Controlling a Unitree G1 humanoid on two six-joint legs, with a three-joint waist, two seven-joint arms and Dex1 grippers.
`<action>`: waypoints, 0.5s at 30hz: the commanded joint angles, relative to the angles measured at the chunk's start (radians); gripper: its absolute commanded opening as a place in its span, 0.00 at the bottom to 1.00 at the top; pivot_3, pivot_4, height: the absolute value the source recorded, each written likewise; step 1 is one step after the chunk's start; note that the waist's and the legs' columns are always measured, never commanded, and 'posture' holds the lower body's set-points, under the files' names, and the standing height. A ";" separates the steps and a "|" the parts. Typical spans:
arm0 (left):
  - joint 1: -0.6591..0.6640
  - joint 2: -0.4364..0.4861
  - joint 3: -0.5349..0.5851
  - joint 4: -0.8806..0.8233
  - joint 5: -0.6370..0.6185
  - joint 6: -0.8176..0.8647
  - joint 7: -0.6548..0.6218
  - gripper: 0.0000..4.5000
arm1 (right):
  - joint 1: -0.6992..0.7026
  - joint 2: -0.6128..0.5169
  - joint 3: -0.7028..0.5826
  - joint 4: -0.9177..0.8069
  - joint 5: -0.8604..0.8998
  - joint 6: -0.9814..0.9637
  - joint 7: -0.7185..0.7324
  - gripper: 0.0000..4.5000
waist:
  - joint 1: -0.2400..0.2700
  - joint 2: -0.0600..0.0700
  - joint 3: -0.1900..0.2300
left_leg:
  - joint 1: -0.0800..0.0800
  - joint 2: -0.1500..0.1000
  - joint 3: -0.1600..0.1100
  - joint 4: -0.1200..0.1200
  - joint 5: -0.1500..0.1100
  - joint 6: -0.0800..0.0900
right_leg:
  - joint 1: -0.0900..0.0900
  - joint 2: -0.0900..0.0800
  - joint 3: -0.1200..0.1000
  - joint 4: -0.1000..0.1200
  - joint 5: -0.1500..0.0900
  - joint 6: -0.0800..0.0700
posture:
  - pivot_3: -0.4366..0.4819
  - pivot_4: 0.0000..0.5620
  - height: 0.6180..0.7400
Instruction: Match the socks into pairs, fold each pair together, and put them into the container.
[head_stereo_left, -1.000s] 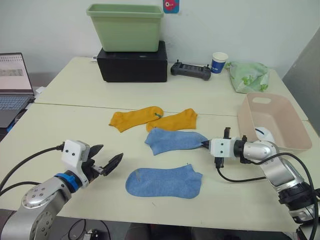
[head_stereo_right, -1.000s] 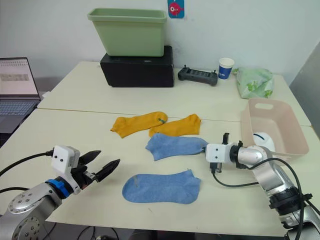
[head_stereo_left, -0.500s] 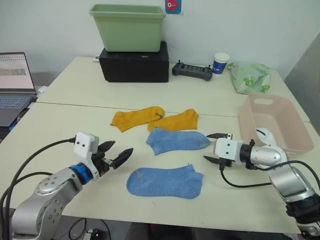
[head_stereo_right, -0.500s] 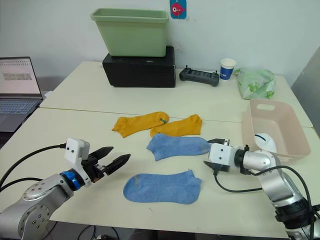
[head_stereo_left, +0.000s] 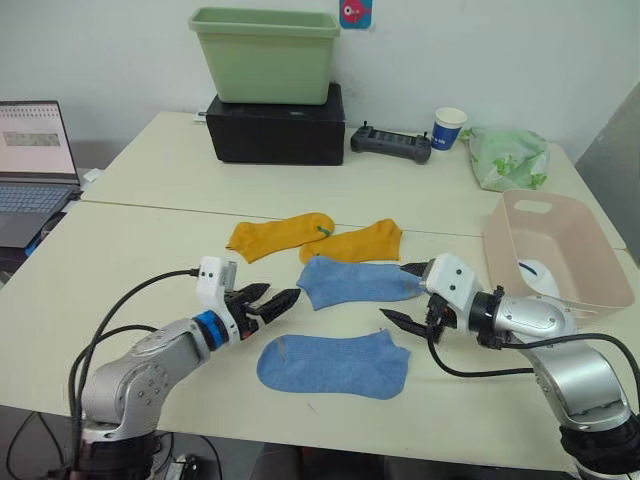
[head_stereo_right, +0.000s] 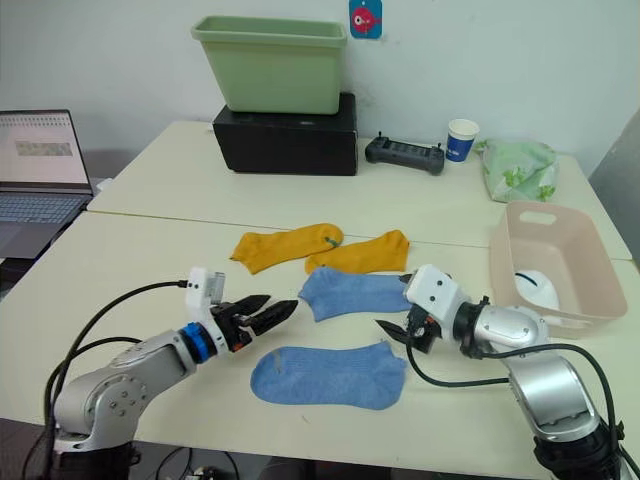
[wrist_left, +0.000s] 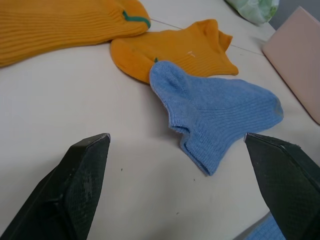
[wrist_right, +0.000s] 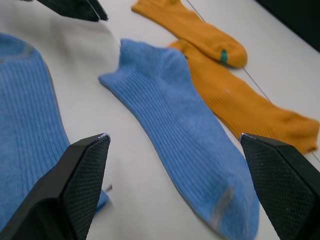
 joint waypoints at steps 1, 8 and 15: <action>-0.082 -0.035 -0.064 0.083 0.029 -0.012 -0.007 1.00 | -0.008 0.004 0.000 -0.100 0.050 0.054 -0.017 0.99 | 0.000 0.001 0.000 | 0.000 0.000 -0.001 0.000 0.000 0.000 | 0.000 0.000 -0.001 0.000 0.000 0.000 | 0.48 0.27 0.64; -0.179 -0.110 -0.143 0.224 0.092 -0.052 -0.029 0.80 | -0.013 -0.036 -0.009 -0.110 0.060 0.062 -0.046 1.00 | 0.000 0.001 0.000 | 0.000 0.000 -0.001 0.000 0.001 -0.001 | 0.001 0.001 -0.003 0.001 0.000 0.000 | 0.48 0.27 0.64; -0.175 -0.110 -0.127 0.224 0.105 -0.069 -0.045 0.32 | -0.006 -0.036 -0.008 -0.145 0.090 0.090 -0.078 1.00 | 0.000 0.001 0.000 | 0.000 0.000 -0.001 0.000 0.001 -0.002 | 0.001 0.001 -0.003 0.001 0.000 0.000 | 0.48 0.27 0.64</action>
